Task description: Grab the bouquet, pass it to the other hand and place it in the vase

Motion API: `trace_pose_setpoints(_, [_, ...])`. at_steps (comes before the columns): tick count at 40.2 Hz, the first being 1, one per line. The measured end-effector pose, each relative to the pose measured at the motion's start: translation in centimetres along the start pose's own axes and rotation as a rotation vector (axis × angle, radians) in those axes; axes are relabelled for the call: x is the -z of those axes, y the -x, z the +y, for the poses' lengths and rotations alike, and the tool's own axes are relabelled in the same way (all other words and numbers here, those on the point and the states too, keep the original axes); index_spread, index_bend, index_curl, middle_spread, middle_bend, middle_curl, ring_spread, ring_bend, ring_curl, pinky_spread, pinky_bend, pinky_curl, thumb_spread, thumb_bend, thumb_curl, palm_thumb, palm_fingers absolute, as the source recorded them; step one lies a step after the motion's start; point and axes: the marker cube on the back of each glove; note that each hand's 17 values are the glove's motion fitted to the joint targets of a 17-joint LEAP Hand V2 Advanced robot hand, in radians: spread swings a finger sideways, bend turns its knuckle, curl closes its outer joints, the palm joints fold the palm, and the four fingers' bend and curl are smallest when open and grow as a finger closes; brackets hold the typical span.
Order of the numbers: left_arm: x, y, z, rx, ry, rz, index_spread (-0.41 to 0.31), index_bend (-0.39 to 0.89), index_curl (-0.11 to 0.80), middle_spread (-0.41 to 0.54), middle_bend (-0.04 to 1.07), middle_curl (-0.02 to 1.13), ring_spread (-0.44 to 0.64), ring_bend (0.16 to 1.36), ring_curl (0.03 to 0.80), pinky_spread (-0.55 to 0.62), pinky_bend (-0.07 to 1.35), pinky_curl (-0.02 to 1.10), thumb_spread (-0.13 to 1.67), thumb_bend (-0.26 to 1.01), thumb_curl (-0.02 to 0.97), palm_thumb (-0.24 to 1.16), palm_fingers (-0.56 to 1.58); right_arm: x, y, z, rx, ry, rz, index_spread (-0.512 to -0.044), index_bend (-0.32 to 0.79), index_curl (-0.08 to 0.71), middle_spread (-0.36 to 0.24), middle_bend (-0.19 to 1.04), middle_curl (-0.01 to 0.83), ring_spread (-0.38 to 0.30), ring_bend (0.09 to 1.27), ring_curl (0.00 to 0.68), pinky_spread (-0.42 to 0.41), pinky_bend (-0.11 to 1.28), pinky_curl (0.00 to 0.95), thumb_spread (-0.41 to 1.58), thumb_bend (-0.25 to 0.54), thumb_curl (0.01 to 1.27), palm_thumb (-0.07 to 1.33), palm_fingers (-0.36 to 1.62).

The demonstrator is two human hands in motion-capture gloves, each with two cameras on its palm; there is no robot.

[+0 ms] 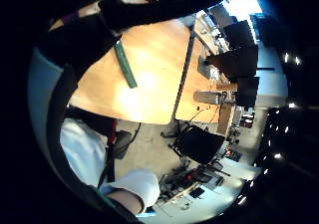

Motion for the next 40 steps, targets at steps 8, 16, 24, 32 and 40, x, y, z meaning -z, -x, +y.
trace_pose_setpoints(8, [-0.6, 0.5, 0.3, 0.007, 0.001, 0.006, -0.07, 0.25, 0.176, 0.054, 0.16, 0.14, 0.12, 0.45, 0.181, 0.22, 0.31, 0.16, 0.8, 0.07, 0.079, 0.17, 0.49, -0.9, -0.1, -0.8, -0.039, -0.005, 0.019, -0.319, 0.06, 0.06, -0.065, 0.18, 0.132, 0.122, 0.43, 0.178, 0.23, 0.73, 0.267, 0.73, 0.058, 0.1, 0.2, 0.36])
trace_pose_setpoints(16, [-0.8, 1.0, 0.5, 0.021, 0.008, -0.007, -0.081, 0.23, 0.242, 0.065, 0.16, 0.18, 0.15, 0.45, 0.213, 0.26, 0.3, 0.21, 1.0, 0.04, 0.123, 0.17, 0.47, -1.3, -1.0, -1.4, -0.042, -0.019, 0.009, -0.363, 0.09, 0.079, -0.061, 0.2, 0.193, 0.15, 0.46, 0.211, 0.272, 0.76, 0.304, 0.9, 0.018, 0.15, 0.22, 0.31])
trace_pose_setpoints(24, [-0.9, 1.6, 0.4, 0.037, 0.003, -0.024, -0.08, 0.2, 0.291, 0.072, 0.15, 0.2, 0.17, 0.46, 0.234, 0.28, 0.3, 0.24, 1.08, 0.0, 0.157, 0.18, 0.45, -0.6, -1.0, -0.7, -0.043, -0.048, 0.02, -0.379, 0.1, 0.1, -0.06, 0.21, 0.238, 0.161, 0.48, 0.231, 0.292, 0.78, 0.319, 0.98, -0.01, 0.18, 0.25, 0.3])
trace_pose_setpoints(32, [-0.9, 1.5, 0.5, 0.037, 0.018, -0.009, -0.08, 0.19, 0.327, 0.075, 0.15, 0.22, 0.17, 0.46, 0.25, 0.28, 0.29, 0.27, 1.12, -0.02, 0.183, 0.18, 0.45, -0.3, -1.5, -1.7, -0.067, -0.066, -0.012, -0.384, 0.1, 0.114, -0.052, 0.21, 0.271, 0.164, 0.5, 0.249, 0.3, 0.78, 0.33, 1.02, -0.02, 0.21, 0.27, 0.3])
trace_pose_setpoints(40, [-1.1, 1.9, 0.1, 0.043, 0.026, -0.001, -0.08, 0.18, 0.349, 0.076, 0.15, 0.23, 0.17, 0.46, 0.263, 0.29, 0.29, 0.29, 1.13, -0.02, 0.201, 0.18, 0.44, -0.6, -2.1, -2.6, -0.076, -0.07, -0.037, -0.377, 0.09, 0.12, -0.031, 0.21, 0.294, 0.171, 0.52, 0.265, 0.299, 0.8, 0.34, 1.04, -0.022, 0.23, 0.28, 0.29])
